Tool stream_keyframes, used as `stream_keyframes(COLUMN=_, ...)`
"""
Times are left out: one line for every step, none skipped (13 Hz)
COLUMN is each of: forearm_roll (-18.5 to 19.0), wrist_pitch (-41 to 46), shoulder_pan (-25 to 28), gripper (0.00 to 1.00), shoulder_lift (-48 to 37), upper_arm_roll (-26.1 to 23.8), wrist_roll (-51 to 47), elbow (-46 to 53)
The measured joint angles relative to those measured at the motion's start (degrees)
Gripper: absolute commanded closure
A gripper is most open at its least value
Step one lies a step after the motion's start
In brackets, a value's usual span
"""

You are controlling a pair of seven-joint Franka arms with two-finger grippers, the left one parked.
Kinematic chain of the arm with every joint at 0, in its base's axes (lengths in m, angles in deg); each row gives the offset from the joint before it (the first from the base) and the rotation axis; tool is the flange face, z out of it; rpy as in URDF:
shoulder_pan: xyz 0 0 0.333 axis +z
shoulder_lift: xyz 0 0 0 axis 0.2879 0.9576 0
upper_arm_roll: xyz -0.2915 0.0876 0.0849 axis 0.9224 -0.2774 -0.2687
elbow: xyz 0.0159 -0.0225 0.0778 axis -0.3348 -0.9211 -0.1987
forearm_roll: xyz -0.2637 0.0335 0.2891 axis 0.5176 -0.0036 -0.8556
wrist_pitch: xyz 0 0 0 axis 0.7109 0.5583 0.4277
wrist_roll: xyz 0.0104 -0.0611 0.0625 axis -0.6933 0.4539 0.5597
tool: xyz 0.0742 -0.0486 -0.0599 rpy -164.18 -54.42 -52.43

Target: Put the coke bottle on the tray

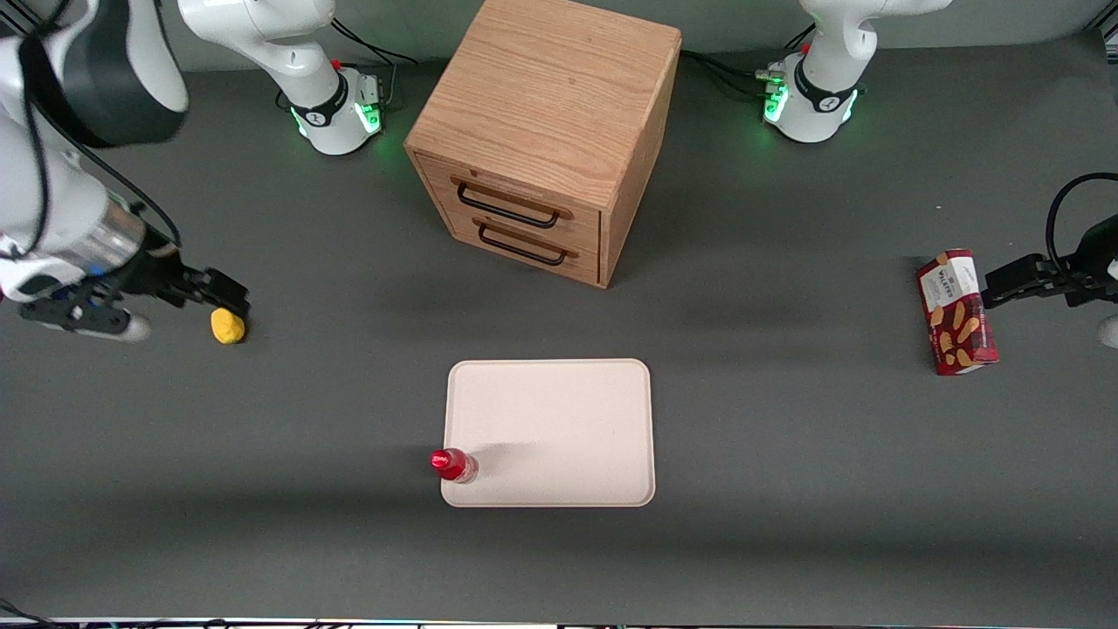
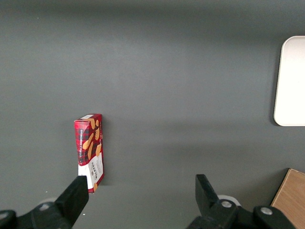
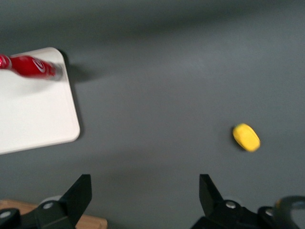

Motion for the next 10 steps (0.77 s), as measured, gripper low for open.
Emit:
stream_keyframes(forearm_roll=-0.5, wrist_pitch=1.8, shoulder_pan=0.0, gripper=0.00, shoulder_lift=-2.8, upper_arm_roll=1.8, wrist_roll=1.8, elbow=-1.8)
stream_keyframes(forearm_roll=-0.7, wrist_pitch=3.9, shoulder_pan=0.0, gripper=0.00, shoulder_lift=-5.2, upper_arm_roll=3.2, wrist_roll=3.2, elbow=-2.9)
stream_keyframes(forearm_roll=-0.7, wrist_pitch=5.5, shoulder_pan=0.0, gripper=0.00, shoulder_lift=-7.3, upper_arm_roll=4.0, wrist_roll=4.8, elbow=-3.6)
stream_keyframes(forearm_roll=-0.7, wrist_pitch=6.3, shoulder_pan=0.0, gripper=0.00, shoulder_lift=-8.7, upper_arm_roll=4.3, wrist_roll=6.8, elbow=-4.0)
stream_keyframes(forearm_roll=-0.6, wrist_pitch=6.7, shoulder_pan=0.0, gripper=0.00, shoulder_lift=-9.5, upper_arm_roll=4.3, wrist_roll=8.2, elbow=-4.2)
stream_keyframes(forearm_roll=-0.1, wrist_pitch=7.0, shoulder_pan=0.0, gripper=0.00, shoulder_lift=-9.7, upper_arm_roll=4.3, wrist_roll=9.0, elbow=-4.2)
stream_keyframes(forearm_roll=0.9, wrist_pitch=7.0, shoulder_pan=0.0, gripper=0.00, shoulder_lift=-9.7, upper_arm_roll=4.3, wrist_roll=9.3, elbow=-4.2)
stream_keyframes(forearm_roll=1.9, wrist_pitch=7.0, shoulder_pan=0.0, gripper=0.00, shoulder_lift=-9.7, upper_arm_roll=4.3, wrist_roll=9.4, elbow=-4.2)
stream_keyframes(forearm_roll=2.3, wrist_pitch=7.0, shoulder_pan=0.0, gripper=0.00, shoulder_lift=-9.6, upper_arm_roll=4.3, wrist_roll=9.4, elbow=-4.1)
stream_keyframes(forearm_roll=2.5, wrist_pitch=6.9, shoulder_pan=0.0, gripper=0.00, shoulder_lift=-9.4, upper_arm_roll=4.3, wrist_roll=9.4, elbow=-4.0)
